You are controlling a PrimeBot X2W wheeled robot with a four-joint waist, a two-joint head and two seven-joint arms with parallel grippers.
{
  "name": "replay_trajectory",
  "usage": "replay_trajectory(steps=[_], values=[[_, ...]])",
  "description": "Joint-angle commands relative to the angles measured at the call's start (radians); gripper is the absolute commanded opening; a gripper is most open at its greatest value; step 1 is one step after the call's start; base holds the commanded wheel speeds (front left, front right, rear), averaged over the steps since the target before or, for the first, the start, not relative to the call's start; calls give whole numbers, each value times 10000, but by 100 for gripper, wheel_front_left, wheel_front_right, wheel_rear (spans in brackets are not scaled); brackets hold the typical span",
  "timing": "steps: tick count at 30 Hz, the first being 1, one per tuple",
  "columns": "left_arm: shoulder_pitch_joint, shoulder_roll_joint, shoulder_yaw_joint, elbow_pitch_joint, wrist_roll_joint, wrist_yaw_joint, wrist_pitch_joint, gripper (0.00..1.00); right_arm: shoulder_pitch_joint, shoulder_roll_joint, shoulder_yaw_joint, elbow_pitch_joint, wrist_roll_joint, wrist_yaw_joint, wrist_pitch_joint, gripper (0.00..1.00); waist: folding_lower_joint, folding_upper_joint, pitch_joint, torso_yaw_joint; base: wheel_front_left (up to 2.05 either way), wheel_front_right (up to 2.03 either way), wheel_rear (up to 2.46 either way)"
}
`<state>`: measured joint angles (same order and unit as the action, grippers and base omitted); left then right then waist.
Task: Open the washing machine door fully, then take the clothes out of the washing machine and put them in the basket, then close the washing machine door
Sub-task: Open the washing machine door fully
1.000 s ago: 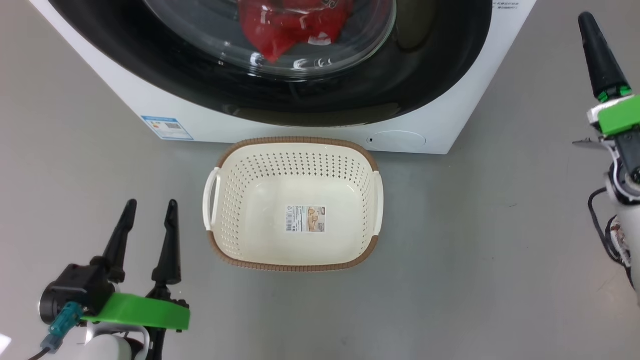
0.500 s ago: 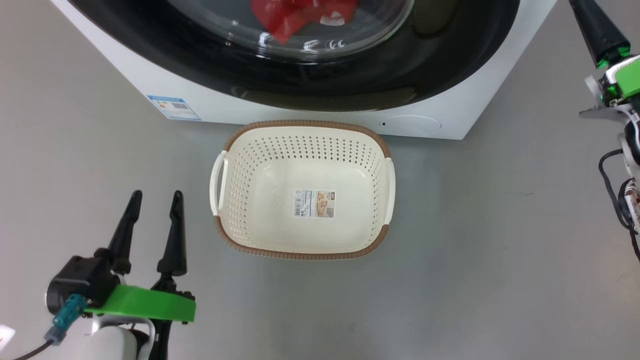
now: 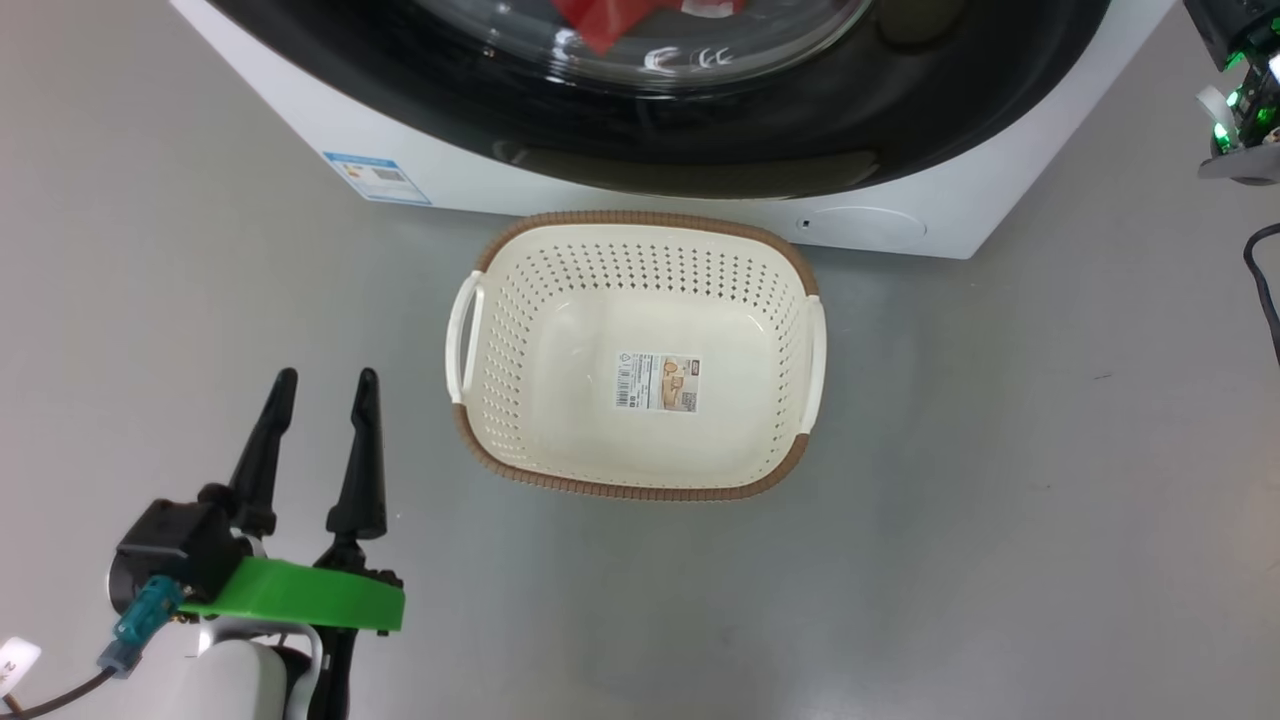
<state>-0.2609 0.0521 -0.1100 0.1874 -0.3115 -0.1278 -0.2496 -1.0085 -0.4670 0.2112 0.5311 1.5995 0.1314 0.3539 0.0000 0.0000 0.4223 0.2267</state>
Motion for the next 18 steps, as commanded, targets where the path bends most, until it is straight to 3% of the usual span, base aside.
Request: replay_trajectory(steps=[1, 18], values=[[-227, 200, 332, -177, -55, -29, -122, 100, -126, -3, 59, -210, 108, -7, 98, 0, 0, 0, 32, 47, 0, 0, 0], [-265, 66, 321, -159, -79, -29, -122, 100, -895, 109, 56, 468, 166, -7, 809, 0, 0, 0, 179, 323, 0, 0, 0]])
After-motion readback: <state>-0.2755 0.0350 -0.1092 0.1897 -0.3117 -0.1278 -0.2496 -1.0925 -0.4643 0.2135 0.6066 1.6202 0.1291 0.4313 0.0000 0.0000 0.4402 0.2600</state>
